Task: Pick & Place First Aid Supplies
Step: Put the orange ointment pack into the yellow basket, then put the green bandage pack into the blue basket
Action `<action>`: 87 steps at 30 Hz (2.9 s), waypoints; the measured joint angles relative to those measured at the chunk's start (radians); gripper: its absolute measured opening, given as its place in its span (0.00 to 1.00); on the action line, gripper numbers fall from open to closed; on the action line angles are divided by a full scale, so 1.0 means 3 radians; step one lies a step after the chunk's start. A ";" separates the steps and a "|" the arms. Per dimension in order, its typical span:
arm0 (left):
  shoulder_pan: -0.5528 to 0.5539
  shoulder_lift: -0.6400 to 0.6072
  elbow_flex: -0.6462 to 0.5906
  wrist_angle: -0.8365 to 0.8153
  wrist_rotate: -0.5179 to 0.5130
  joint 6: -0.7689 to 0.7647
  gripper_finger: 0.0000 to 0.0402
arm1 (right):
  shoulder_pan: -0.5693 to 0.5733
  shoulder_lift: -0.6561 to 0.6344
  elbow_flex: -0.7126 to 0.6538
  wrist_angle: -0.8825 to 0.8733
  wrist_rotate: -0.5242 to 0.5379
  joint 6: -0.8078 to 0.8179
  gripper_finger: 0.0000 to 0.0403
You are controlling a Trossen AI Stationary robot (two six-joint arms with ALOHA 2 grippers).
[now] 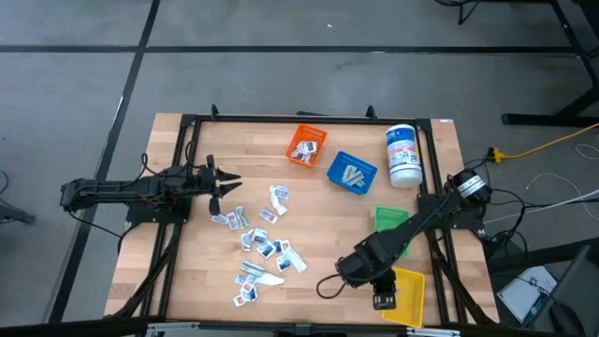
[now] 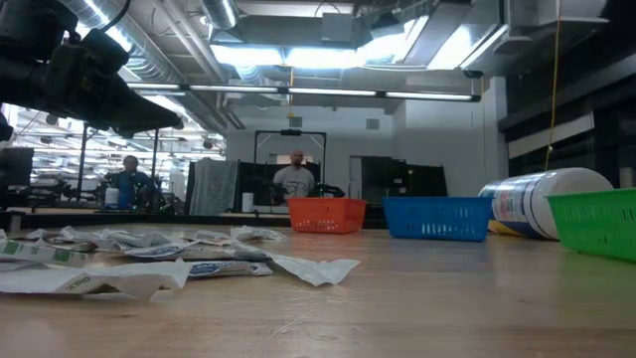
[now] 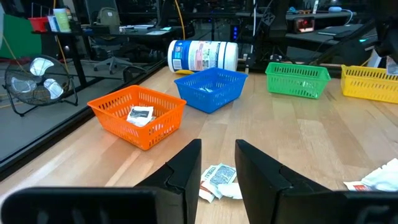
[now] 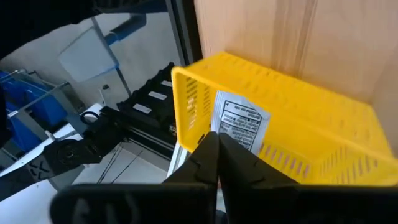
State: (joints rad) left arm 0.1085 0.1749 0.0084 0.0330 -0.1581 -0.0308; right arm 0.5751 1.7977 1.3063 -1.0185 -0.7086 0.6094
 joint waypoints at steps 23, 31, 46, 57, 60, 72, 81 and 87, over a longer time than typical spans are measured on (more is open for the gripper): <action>0.0000 0.0000 0.0000 0.0000 -0.0001 0.0000 0.23 | 0.0452 -0.0265 -0.0021 -0.0411 0.0735 0.0760 0.04; 0.0000 0.0000 0.0001 0.0000 -0.0001 0.0000 0.23 | 0.0457 -0.0264 -0.0231 -0.0207 0.0763 0.0801 0.07; 0.0000 0.0000 -0.0001 0.0000 -0.0001 0.0000 0.23 | 0.0455 -0.0264 -0.0297 -0.0003 0.0986 0.0677 0.26; 0.0000 0.0000 -0.0001 0.0001 -0.0002 0.0000 0.23 | 0.0237 -0.0264 -0.0297 0.0240 0.1080 0.0371 0.30; 0.0000 0.0000 -0.0001 0.0001 -0.0003 0.0000 0.23 | 0.0133 -0.0264 -0.0296 0.0378 0.1086 0.0189 0.30; 0.0000 0.0000 0.0000 0.0000 -0.0002 0.0000 0.23 | -0.0242 -0.0264 -0.0295 0.0976 0.2324 -0.1063 0.30; 0.0000 0.0000 -0.0001 0.0000 -0.0002 0.0000 0.23 | -0.0568 -0.0198 -0.0291 0.1710 0.2925 -0.1770 0.30; 0.0000 0.0000 0.0001 0.0000 -0.0001 0.0000 0.23 | -0.0651 0.0158 -0.0291 0.2653 0.2916 -0.2078 0.30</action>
State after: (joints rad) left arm 0.1085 0.1749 0.0086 0.0330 -0.1585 -0.0310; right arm 0.3799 1.8450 1.2190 -0.2225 0.1661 -0.0139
